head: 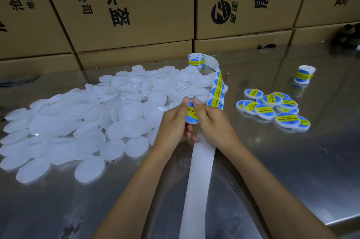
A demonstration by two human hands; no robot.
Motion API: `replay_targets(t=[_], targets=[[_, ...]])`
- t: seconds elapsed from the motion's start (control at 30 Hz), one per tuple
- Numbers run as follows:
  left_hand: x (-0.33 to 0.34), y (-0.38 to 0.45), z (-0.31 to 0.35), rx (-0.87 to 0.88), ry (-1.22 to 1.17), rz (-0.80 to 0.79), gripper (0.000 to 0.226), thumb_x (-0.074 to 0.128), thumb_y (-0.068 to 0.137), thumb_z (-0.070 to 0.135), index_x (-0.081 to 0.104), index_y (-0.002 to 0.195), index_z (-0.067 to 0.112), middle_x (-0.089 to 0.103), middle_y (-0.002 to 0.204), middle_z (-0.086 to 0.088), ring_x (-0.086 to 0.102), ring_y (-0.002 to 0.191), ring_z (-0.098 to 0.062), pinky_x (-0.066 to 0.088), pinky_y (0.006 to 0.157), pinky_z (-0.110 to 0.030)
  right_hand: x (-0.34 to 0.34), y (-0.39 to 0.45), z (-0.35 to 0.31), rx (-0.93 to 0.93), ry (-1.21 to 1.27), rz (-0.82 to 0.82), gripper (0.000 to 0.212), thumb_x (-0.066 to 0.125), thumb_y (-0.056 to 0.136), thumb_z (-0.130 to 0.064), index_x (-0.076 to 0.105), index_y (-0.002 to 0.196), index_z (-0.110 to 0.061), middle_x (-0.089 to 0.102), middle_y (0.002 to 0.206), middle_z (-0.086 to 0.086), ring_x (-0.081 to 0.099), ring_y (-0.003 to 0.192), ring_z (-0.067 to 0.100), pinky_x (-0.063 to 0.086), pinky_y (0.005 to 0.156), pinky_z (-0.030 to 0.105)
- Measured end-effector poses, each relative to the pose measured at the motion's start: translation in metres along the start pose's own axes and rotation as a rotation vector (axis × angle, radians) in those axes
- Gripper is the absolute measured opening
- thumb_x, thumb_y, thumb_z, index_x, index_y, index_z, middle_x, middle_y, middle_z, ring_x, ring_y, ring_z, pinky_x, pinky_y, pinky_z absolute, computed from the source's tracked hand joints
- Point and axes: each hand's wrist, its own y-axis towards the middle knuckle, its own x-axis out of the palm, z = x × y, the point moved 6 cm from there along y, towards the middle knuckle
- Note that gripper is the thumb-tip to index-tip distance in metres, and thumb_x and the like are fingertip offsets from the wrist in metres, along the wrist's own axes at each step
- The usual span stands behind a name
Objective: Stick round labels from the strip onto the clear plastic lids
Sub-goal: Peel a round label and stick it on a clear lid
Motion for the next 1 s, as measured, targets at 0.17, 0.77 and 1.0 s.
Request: replay_targets(t=[0.17,0.77,1.0], targets=[[-0.003,0.004,-0.005,0.019,-0.055,-0.008,0.036,0.066,0.097,0.026,0.056,0.108,-0.006,0.057,0.062,-0.001,0.056,0.050,-0.014,0.061,0.080,-0.055,-0.008,0.003,0.009,0.088,-0.043,0.118,0.059,0.036,0.106,-0.041,0.050,0.072,0.006,0.052,0.063,0.015,0.049,0.062,0.019,0.040,0.063,0.036],[-0.016,0.004,-0.002,0.017,-0.032,0.117,0.018,0.055,0.098,0.005,0.065,0.110,0.014,0.069,0.072,0.001,0.062,0.058,-0.013,0.056,0.058,-0.026,-0.072,0.004,0.083,0.665,1.318,0.606,0.030,0.032,0.106,-0.018,0.052,0.085,-0.009,0.045,0.072,0.001,0.035,0.056,0.011,0.035,0.054,0.022],[-0.041,0.008,0.008,0.145,0.177,0.301,0.031,0.040,0.098,-0.002,0.065,0.099,0.015,0.065,0.082,-0.004,0.062,0.063,-0.010,0.058,0.067,-0.029,-0.068,0.003,0.081,0.669,1.243,0.571,0.035,0.035,0.107,-0.029,0.056,0.089,-0.007,0.053,0.078,0.002,0.035,0.057,0.010,0.037,0.057,0.021]])
